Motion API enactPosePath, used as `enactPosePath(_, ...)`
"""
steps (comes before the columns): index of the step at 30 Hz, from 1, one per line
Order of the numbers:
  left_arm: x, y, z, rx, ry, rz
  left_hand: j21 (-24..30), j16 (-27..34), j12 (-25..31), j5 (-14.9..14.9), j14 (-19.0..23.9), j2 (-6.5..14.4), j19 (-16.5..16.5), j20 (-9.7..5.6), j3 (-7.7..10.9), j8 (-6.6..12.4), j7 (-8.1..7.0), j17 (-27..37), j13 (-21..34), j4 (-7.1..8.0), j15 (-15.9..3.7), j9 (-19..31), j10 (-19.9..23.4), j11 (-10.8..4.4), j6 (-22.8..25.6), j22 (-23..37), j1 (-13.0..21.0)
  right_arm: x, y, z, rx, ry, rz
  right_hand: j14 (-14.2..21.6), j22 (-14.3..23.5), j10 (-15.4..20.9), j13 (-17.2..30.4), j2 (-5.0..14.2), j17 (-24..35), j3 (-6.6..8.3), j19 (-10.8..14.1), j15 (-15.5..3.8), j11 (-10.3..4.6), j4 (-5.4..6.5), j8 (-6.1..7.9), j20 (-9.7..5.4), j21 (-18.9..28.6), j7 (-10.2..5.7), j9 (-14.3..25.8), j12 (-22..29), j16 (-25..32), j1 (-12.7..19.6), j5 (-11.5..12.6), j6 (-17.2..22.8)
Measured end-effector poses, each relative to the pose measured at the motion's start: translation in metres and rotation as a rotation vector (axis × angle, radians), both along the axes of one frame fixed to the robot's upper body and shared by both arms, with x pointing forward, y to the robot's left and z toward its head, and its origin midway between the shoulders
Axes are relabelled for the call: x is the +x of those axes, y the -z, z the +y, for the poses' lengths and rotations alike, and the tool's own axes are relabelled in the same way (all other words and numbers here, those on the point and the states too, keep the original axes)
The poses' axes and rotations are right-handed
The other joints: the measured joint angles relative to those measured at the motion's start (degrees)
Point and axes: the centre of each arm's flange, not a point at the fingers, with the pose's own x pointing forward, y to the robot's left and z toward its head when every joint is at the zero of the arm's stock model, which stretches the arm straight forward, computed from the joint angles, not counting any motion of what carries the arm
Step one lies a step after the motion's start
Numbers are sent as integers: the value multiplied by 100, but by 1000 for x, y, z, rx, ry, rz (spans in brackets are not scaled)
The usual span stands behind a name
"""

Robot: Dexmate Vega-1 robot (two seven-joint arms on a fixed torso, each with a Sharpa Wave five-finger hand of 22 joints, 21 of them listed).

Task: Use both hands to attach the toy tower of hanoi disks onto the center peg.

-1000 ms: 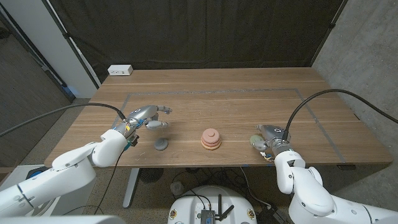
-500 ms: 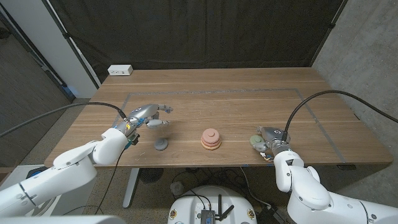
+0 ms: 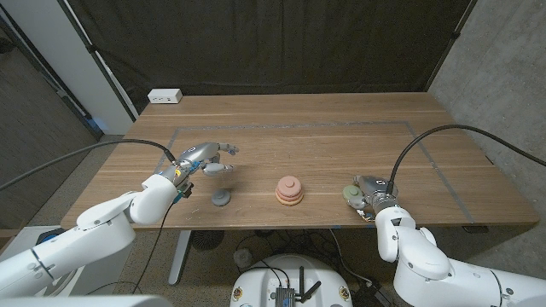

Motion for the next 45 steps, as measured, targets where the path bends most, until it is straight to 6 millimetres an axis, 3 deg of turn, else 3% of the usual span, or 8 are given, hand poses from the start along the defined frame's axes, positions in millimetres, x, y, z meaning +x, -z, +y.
enactPosePath(16, 3, 1, 1, -8, 7, 6, 0, 0, 0, 40, 0, 54, 0, 0, 48, 0, 19, 28, 1, -1, 0, 28, 93, 30, 85, 16, 8, 4, 2, 0, -5, 8, 20, 0, 0, 62, 1, 38, 1, 1, 0, 0, 62, 0, 35, 0, 0, -32, -17, 43, 0, -38, 1, 32)
enactPosePath(32, 3, 1, 2, -14, 11, 12, -1, 0, 0, 61, 0, 76, 0, 0, 66, 0, 10, 27, 28, -14, 0, 28, 144, 38, 133, 16, -15, 6, 2, 0, -15, 14, 45, 0, 0, 155, 2, 63, -16, -15, 0, 0, 30, 16, 44, 0, -22, -120, -62, 52, 0, -14, 2, 162)
enactPosePath(39, 4, 3, 2, -19, 10, 20, -1, 0, 0, 84, 0, 106, 0, 0, 87, 0, 10, 55, 40, 7, 0, 27, 174, 10, 133, 16, -45, 7, 5, 1, -21, 19, 44, 223, 10, 641, 32, 211, 170, -45, 160, -48, -84, -14, 172, -35, 7, -233, -136, 210, 185, 38, 55, 644)
enactPosePath(41, 3, 4, 2, -19, 11, 21, -1, 0, 0, 84, 11, 106, 0, 0, 102, 0, 4, 54, 56, -8, 11, 27, 175, 10, 187, 16, -45, 7, 4, 1, -22, 20, 35, 309, 13, 770, 51, 237, 262, -12, 187, -82, -134, -13, 247, -62, 24, -206, -149, 242, 257, 55, 68, 740)
enactPosePath(45, 3, 5, 2, -21, 12, 22, -1, -8, 0, 84, 11, 129, 0, 0, 118, 0, 11, 54, 55, 7, 11, 27, 198, 32, 194, 16, -67, 7, 5, 1, -25, 23, 22, 402, 13, 996, 71, 252, 396, 43, 271, -133, -177, -23, 260, -64, 68, -196, -169, 289, 356, 70, 96, 856)
